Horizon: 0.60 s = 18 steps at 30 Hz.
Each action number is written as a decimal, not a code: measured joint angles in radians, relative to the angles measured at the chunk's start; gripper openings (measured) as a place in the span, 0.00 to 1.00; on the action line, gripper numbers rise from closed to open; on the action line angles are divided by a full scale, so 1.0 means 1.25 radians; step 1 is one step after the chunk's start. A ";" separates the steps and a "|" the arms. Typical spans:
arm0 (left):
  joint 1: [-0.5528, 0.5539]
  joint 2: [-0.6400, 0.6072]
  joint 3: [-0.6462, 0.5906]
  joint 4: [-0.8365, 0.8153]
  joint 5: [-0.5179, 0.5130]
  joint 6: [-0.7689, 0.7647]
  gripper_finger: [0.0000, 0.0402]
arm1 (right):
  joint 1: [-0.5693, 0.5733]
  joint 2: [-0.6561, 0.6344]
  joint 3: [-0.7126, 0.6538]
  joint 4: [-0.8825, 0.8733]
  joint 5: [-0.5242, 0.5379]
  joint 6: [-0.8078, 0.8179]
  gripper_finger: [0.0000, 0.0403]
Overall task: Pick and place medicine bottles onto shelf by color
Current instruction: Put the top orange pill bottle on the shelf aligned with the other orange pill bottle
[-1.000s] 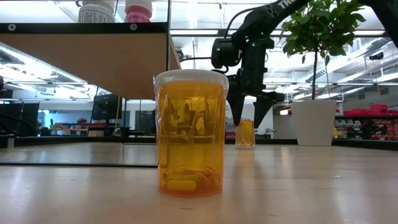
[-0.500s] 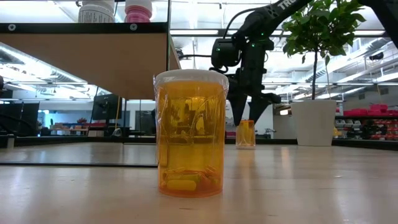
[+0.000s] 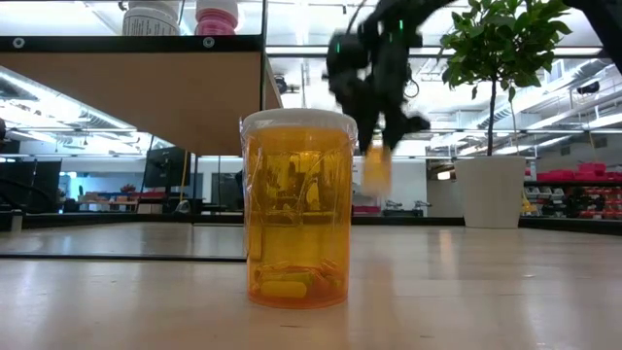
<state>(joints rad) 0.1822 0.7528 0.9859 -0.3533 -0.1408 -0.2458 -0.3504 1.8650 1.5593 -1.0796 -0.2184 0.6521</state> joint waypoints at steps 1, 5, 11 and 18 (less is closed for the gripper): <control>0.000 0.000 0.000 0.010 -0.004 0.014 0.58 | 0.000 -0.005 0.035 -0.024 0.000 -0.004 0.49; 0.000 0.007 0.000 0.039 -0.035 0.054 0.59 | 0.000 -0.015 0.211 -0.115 0.025 -0.019 0.49; 0.000 0.036 0.001 0.074 -0.046 0.060 0.62 | 0.002 -0.018 0.495 -0.110 0.085 -0.003 0.49; 0.001 0.064 0.000 0.199 -0.138 0.148 0.68 | 0.002 -0.021 0.639 -0.010 0.087 0.016 0.49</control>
<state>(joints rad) 0.1829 0.8332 0.9863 -0.1048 -0.3135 -0.0611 -0.3477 1.8382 2.3585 -1.0916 -0.1091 0.6726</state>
